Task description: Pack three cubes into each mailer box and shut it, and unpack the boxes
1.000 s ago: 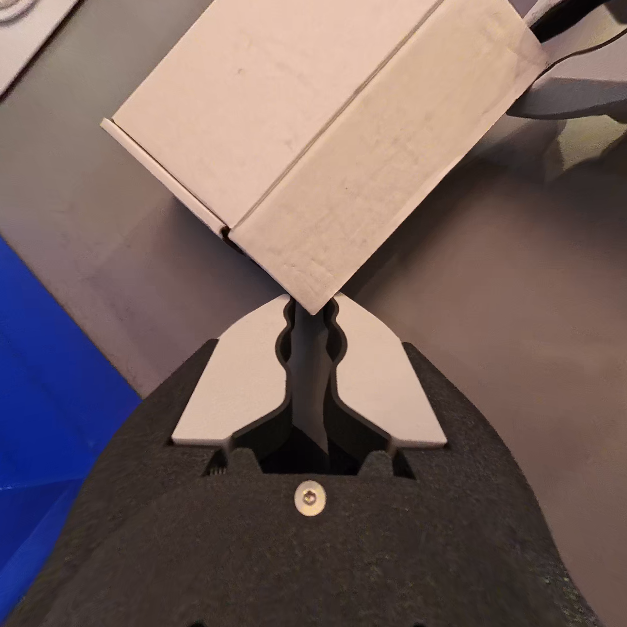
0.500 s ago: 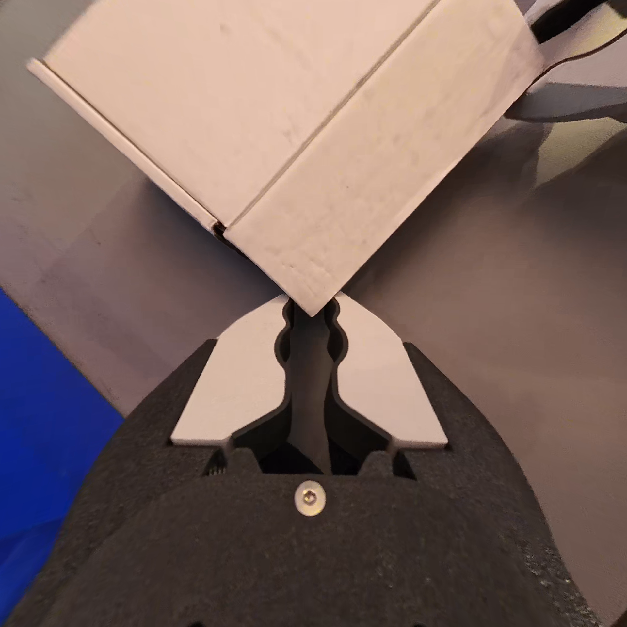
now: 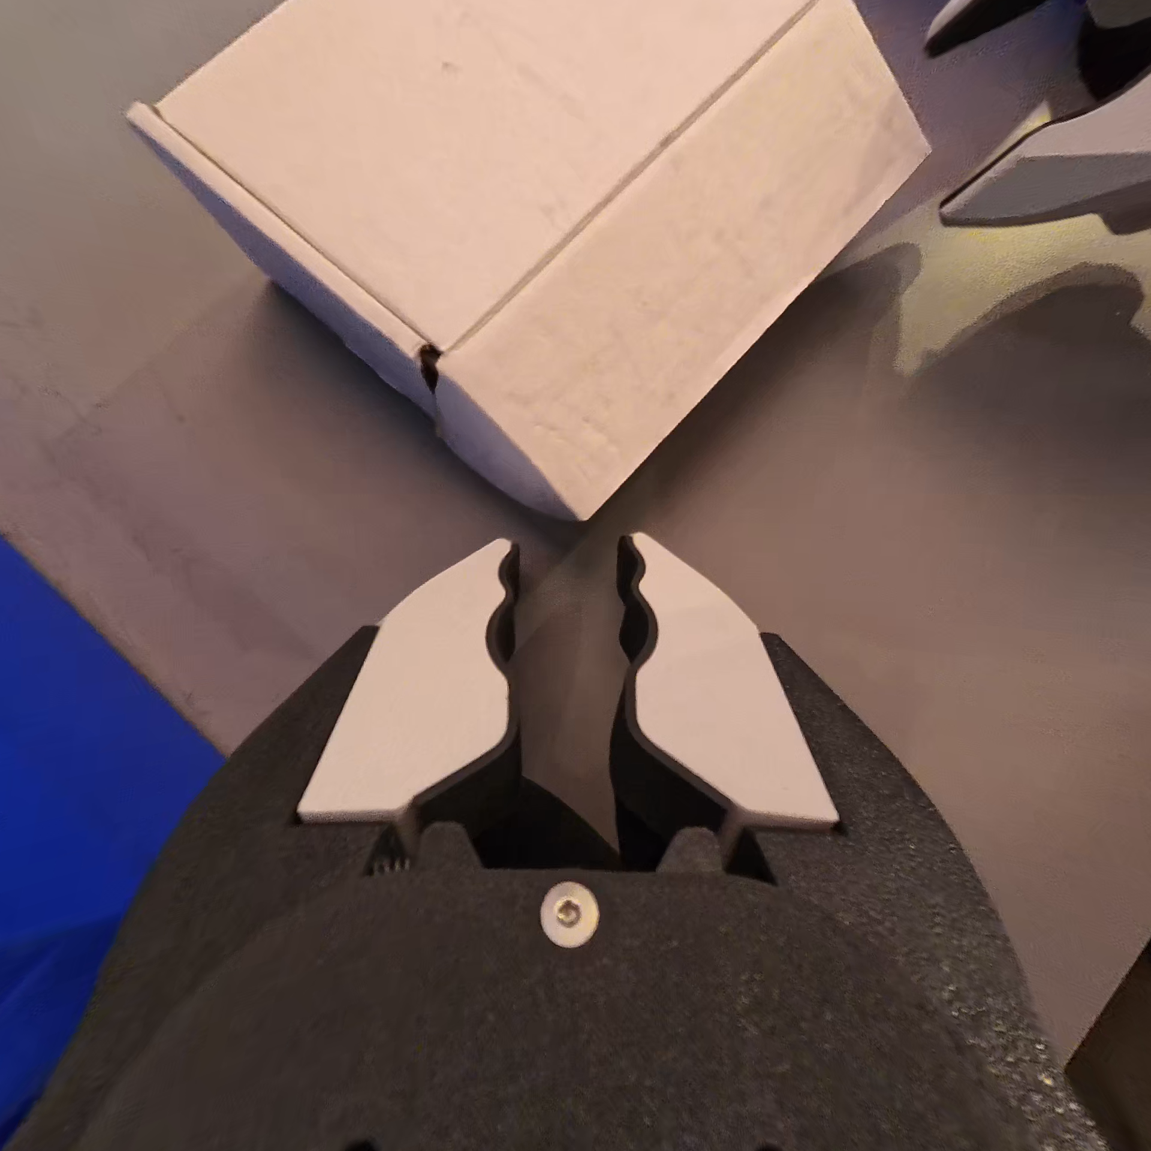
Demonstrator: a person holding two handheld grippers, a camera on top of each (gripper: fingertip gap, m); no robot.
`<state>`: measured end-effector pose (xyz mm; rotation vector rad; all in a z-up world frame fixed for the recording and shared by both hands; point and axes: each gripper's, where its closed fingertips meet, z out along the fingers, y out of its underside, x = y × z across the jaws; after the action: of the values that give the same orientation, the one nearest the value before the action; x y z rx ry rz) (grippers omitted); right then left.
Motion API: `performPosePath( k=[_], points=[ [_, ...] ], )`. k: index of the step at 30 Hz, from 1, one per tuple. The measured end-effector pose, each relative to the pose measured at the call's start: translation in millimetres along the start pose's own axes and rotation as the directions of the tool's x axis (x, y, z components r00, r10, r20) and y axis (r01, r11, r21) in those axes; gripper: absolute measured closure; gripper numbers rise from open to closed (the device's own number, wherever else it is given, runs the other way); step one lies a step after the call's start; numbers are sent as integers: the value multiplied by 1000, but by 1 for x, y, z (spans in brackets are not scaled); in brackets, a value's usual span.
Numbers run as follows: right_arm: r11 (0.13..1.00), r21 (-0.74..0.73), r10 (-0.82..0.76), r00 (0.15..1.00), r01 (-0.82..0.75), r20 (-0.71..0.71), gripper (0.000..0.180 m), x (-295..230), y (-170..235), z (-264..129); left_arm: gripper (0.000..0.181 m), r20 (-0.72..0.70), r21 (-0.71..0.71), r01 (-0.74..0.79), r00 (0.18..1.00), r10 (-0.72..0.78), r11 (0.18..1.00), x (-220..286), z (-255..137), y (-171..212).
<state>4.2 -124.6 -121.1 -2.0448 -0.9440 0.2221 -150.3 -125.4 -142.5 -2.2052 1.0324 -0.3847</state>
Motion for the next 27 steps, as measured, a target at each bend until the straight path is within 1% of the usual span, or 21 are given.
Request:
performPosePath(
  k=[1, 4, 5, 7, 9, 13, 15, 17, 20, 24, 26, 27],
  points=[
    [1000, 3, -5, 1000, 5, -4, 132, 2, 0, -1, 149, -3, 7, 8, 1000, -8, 1000, 1, -2, 0],
    [1000, 14, 0, 1000, 0, -28, 131, 5, 2, 4, 136, 10, 20, 24, 1000, -24, 1000, 0, -5, 1],
    [1000, 6, -4, 999, 4, -45, 131, 5, 4, 7, 135, 35, 16, 15, 999, -16, 1000, -2, -5, 2],
    [1000, -13, -20, 995, 19, -95, 131, 3, 8, 13, 134, 107, -7, -24, 994, 25, 1000, -9, -3, 4],
    [999, -3, -32, 987, 32, -155, 132, 3, 7, 18, 132, 142, -34, -72, 987, 76, 997, -10, 1, 3],
    [999, 26, -37, 976, 44, -216, 137, 3, 1, 23, 134, 230, -92, -147, 959, 164, 985, -21, 8, 0],
    [997, 40, -57, 968, 69, -242, 147, 3, -3, 22, 136, 219, -94, -160, 960, 177, 983, -19, 11, -3],
    [994, 54, -79, 969, 95, -234, 157, -1, -8, 20, 143, 206, -109, -168, 961, 187, 980, -17, 12, -3],
    [994, 75, -63, 979, 79, -196, 160, -10, -9, 18, 143, 234, -111, -156, 956, 179, 981, -19, 7, -4],
    [993, 115, -29, 995, 40, -100, 159, -28, -11, 17, 142, 270, -97, -156, 946, 177, 983, -14, -19, -2],
    [994, 111, -7, 999, 12, -42, 156, -36, -11, 19, 142, 262, -44, -195, 944, 200, 980, -5, -34, -13],
    [994, 109, 1, 1000, 1, -13, 152, -40, -11, 19, 142, 243, -18, -225, 944, 223, 974, 3, -39, -21]
  ],
)
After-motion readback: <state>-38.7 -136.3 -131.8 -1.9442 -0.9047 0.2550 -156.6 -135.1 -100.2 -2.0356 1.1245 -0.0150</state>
